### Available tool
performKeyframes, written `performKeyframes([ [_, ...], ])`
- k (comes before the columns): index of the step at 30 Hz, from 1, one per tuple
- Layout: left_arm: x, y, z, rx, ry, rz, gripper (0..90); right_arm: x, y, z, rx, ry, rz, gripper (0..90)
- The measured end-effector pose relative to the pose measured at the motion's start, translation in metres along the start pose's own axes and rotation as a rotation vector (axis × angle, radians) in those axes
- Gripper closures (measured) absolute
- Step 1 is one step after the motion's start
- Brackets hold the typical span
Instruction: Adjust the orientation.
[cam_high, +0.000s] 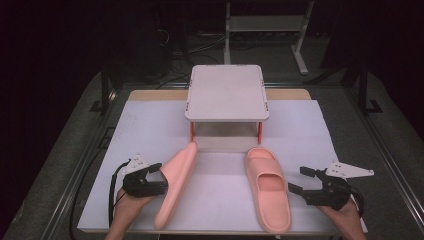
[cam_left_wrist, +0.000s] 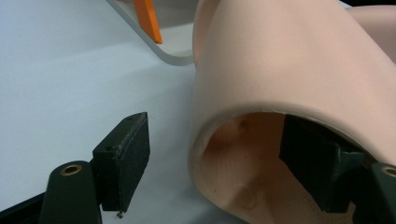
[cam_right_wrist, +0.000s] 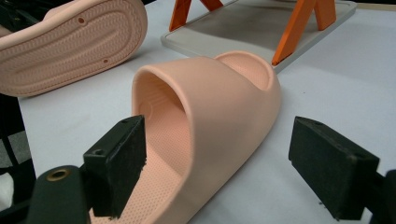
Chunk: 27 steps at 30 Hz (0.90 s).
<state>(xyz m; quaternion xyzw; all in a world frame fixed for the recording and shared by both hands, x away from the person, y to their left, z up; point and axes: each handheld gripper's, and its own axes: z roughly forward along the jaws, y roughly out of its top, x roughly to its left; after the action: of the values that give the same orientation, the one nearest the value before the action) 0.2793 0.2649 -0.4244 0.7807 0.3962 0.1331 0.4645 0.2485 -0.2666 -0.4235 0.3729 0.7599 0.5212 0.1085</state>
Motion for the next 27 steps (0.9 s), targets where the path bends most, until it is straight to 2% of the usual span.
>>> performKeyframes([
  [10, -0.004, 0.006, 0.009, -0.003, -0.004, 0.005, 25.2, 0.0, 0.0, 0.0, 0.001, 0.003, 0.002, 18.6],
  [11, -0.004, 0.007, 0.01, 0.006, -0.027, 0.003, 24.5, 0.0, 0.0, 0.0, 0.001, 0.004, 0.002, 18.6],
  [12, -0.007, 0.007, 0.012, 0.002, -0.021, 0.004, 25.4, 0.0, 0.0, 0.0, 0.001, 0.005, 0.002, 18.6],
  [14, -0.01, 0.009, 0.014, 0.003, -0.037, 0.004, 25.4, 0.0, 0.0, 0.0, 0.001, 0.006, 0.001, 18.5],
  [23, -0.026, 0.014, 0.025, 0.03, -0.076, 0.044, 23.8, 0.001, -0.001, 0.001, 0.008, 0.019, 0.005, 18.6],
  [27, -0.032, 0.015, 0.029, 0.052, -0.08, 0.067, 23.4, 0.001, -0.001, 0.002, 0.014, 0.024, 0.004, 18.6],
])
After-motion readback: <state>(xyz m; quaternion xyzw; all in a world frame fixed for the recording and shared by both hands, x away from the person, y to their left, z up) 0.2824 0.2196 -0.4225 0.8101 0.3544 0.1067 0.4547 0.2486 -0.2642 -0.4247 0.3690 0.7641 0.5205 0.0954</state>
